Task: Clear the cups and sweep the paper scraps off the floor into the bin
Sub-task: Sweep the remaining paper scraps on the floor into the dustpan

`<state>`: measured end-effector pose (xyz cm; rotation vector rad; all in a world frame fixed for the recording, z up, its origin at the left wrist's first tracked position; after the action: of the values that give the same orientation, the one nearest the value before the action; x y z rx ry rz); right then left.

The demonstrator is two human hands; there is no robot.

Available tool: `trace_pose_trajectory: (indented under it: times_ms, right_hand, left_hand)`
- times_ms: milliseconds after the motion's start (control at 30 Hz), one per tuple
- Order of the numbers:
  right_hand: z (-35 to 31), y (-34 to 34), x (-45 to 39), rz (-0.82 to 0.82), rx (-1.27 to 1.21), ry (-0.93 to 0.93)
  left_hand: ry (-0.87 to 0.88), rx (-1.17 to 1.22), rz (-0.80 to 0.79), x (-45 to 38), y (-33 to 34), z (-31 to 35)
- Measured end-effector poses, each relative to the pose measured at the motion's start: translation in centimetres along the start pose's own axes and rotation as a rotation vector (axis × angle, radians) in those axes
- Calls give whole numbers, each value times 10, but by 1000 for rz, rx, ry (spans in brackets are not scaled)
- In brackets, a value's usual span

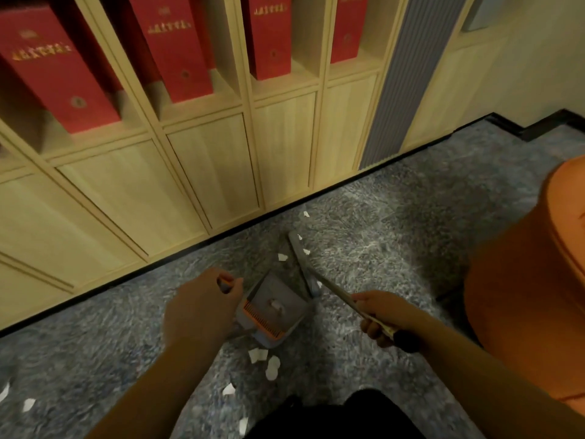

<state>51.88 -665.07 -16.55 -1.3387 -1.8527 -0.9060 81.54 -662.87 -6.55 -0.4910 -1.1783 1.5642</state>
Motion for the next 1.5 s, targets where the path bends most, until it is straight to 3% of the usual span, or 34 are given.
trace_pose_trajectory:
  times_ms: [200, 567, 800, 900, 1200, 1500]
  right_hand:
    - [-69, -27, -46, 17, 64, -32]
    - [-200, -122, -184, 21, 122, 123]
    - [-290, -177, -260, -2, 248, 177]
    - [-319, -186, -292, -5, 298, 172]
    - [-358, -194, -362, 19, 407, 248]
    - [-338, -176, -389, -45, 643, 314]
  left_hand:
    - [-59, 2, 27, -71, 2, 9]
    - [-272, -84, -1, -194, 41, 47]
    - [-416, -73, -128, -250, 73, 82]
    - [-441, -94, -97, -264, 76, 84]
    - [-485, -136, -69, -285, 65, 69]
    - [-439, -203, -53, -291, 61, 77]
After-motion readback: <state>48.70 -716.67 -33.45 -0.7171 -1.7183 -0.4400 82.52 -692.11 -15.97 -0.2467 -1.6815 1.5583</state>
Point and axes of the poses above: each hand's wrist, its own x-axis away from the middle knuckle, its own y-axis out of the palm, z = x × y, the point moved 6 cm from there along -x, towards the middle knuckle, and after that the axes turned 7 degrees about -z, right-handed, at the moved point
